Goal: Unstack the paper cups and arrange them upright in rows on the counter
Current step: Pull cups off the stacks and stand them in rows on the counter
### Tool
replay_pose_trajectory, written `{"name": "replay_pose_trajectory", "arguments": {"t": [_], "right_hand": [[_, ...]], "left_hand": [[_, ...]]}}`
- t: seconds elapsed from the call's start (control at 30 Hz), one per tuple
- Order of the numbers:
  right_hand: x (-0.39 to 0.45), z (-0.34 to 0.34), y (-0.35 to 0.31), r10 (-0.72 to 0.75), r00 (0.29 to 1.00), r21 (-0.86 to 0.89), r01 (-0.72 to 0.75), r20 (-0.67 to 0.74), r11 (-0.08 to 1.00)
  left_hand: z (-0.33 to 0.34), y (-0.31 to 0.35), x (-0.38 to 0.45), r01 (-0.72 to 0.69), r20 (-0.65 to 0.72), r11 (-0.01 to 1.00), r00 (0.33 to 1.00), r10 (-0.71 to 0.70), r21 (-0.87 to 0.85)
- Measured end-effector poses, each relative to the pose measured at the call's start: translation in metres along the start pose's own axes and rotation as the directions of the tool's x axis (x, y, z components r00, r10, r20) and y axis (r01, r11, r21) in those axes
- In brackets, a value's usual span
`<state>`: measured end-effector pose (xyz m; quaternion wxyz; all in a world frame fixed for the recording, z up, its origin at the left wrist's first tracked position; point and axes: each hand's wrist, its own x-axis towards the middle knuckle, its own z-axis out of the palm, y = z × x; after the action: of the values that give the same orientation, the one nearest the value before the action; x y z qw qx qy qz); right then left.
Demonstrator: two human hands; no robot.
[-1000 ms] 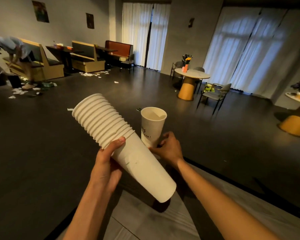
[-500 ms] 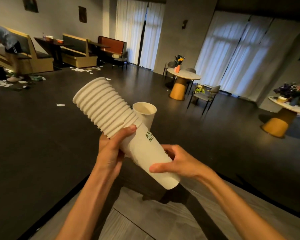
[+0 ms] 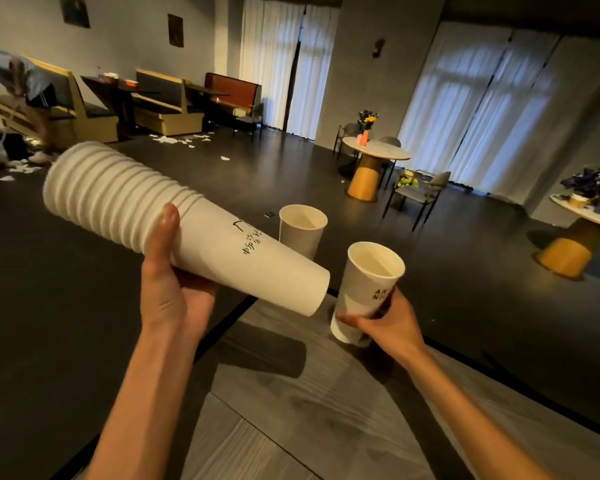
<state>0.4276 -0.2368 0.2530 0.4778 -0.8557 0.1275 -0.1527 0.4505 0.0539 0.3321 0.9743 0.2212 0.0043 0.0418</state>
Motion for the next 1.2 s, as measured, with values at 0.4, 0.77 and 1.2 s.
{"name": "replay_pose_trajectory", "arguments": {"t": [0.4,0.77,1.2], "right_hand": [[0.043,0.034,-0.005,-0.034,0.999,0.013,0.033,0.015,0.999],[-0.021,-0.005,-0.012,0.246,0.907,0.200,-0.327,0.343,0.924],[-0.056,-0.039,-0.024,0.062,0.813,0.015,-0.086,0.578,0.996]], "left_hand": [[0.000,-0.043,-0.001,0.268,-0.040,0.962,0.963,-0.266,0.051],[0.013,-0.070,-0.018,0.378,0.011,0.904,0.922,-0.388,0.198],[0.012,-0.084,-0.035,-0.091,0.312,0.831,0.944,-0.103,0.549]]}}
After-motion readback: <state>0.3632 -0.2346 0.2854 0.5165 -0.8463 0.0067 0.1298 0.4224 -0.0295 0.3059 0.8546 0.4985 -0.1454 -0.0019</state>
